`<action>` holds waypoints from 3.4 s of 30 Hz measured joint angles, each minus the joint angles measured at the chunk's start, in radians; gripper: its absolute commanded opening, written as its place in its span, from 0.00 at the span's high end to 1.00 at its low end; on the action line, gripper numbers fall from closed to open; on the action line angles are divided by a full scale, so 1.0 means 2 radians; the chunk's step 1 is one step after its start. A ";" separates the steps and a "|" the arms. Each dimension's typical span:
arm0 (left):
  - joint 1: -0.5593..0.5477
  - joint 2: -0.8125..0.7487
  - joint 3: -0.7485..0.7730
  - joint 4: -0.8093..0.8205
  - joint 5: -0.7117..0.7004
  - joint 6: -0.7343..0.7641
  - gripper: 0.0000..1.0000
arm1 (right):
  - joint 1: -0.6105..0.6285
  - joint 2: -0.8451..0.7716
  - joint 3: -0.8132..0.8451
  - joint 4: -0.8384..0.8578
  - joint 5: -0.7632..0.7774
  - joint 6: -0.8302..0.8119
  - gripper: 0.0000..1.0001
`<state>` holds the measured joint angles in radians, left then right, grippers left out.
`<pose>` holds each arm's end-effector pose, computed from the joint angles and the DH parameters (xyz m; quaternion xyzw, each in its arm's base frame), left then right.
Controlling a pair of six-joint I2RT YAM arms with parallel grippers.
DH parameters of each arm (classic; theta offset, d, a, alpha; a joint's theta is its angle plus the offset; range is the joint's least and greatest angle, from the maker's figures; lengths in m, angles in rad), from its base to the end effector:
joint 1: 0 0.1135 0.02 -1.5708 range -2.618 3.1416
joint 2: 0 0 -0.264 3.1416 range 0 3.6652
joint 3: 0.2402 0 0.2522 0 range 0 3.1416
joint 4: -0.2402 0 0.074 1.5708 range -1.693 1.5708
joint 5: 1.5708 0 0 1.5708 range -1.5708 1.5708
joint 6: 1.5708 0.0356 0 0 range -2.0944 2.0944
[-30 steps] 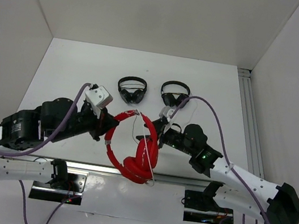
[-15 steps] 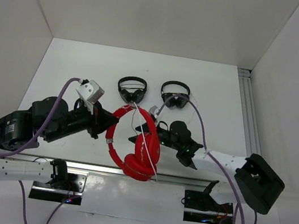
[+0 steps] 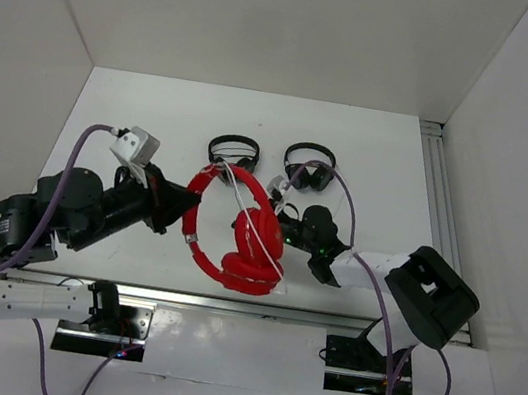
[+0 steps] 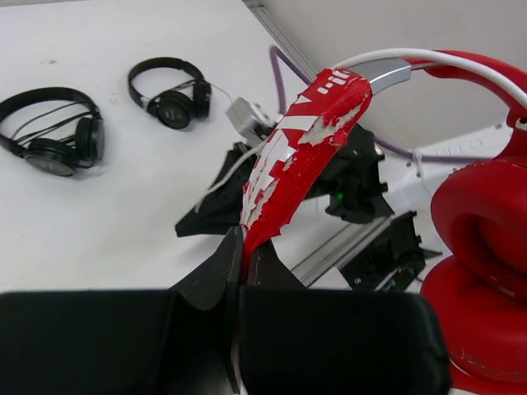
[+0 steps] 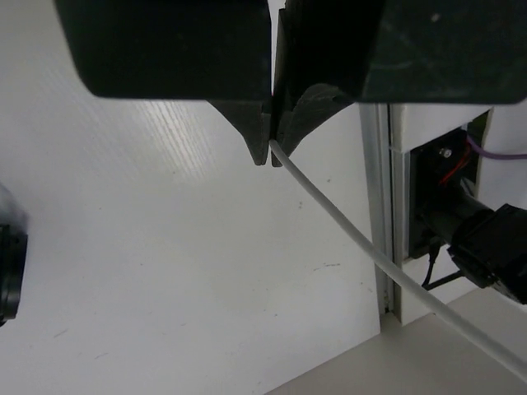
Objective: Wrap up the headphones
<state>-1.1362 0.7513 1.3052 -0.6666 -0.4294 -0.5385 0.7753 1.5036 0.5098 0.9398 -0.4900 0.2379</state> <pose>0.0596 -0.0931 0.4616 0.0789 0.7382 -0.3771 0.5538 0.1964 0.2160 0.1986 -0.3478 0.6347 0.4777 0.4980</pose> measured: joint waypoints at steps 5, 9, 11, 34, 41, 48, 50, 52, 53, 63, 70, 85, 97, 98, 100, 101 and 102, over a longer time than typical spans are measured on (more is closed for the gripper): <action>0.000 -0.023 -0.021 -0.002 -0.073 -0.056 1.00 | 0.015 0.004 -0.021 0.035 -0.004 0.017 1.00; -0.001 -0.035 -0.038 -0.027 -0.160 -0.129 1.00 | 0.075 -0.030 -0.051 0.029 0.032 0.012 1.00; -0.001 -0.029 -0.037 -0.058 -0.211 -0.173 1.00 | 0.101 -0.058 -0.065 0.023 0.042 0.011 1.00; 0.110 0.150 0.011 -0.276 -0.304 -0.354 1.00 | 0.295 -0.155 -0.003 -0.162 0.203 -0.051 1.00; 0.136 0.171 -0.003 -0.185 -0.258 -0.177 1.00 | 0.305 -0.176 0.036 -0.266 0.245 -0.087 1.00; 0.136 0.209 -0.033 -0.140 -0.198 -0.059 1.00 | 0.309 -0.224 0.086 -0.380 0.302 -0.117 0.92; 0.130 0.206 -0.053 -0.133 -0.178 -0.042 1.00 | 0.309 -0.237 0.093 -0.406 0.319 -0.124 0.90; 0.119 0.200 -0.071 -0.122 -0.158 -0.021 1.00 | 0.310 -0.245 0.094 -0.426 0.333 -0.130 0.90; 0.114 0.197 -0.077 -0.118 -0.152 -0.015 1.00 | 0.310 -0.246 0.094 -0.432 0.339 -0.133 0.90; 0.043 0.172 -0.094 -0.099 -0.114 0.032 1.00 | 0.315 -0.258 0.096 -0.452 0.462 -0.156 0.86; 0.038 0.171 -0.107 -0.104 -0.106 0.033 1.00 | 0.316 -0.294 0.096 -0.439 0.530 -0.178 0.78; 0.034 0.118 -0.115 -0.094 -0.018 0.061 1.00 | 0.225 -0.272 0.084 -0.341 0.567 -0.205 0.78; 0.031 0.094 -0.116 -0.101 0.062 0.100 1.00 | 0.072 -0.235 0.078 -0.299 0.378 -0.147 0.80; 0.031 0.091 -0.116 -0.101 0.062 0.100 1.00 | 0.072 -0.232 0.073 -0.291 0.362 -0.143 0.80; 0.031 0.086 -0.115 -0.103 0.059 0.099 1.00 | 0.072 -0.220 0.061 -0.277 0.330 -0.133 0.68; 0.031 0.087 -0.112 -0.109 0.056 0.098 1.00 | 0.072 -0.214 0.053 -0.268 0.314 -0.129 0.59; 0.031 0.090 -0.106 -0.116 0.052 0.097 1.00 | 0.072 -0.210 0.043 -0.263 0.299 -0.125 0.54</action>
<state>-1.0733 0.9321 1.0924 -0.8982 -0.3248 -0.3439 0.9203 1.0843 0.5964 0.4137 0.1089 -0.0113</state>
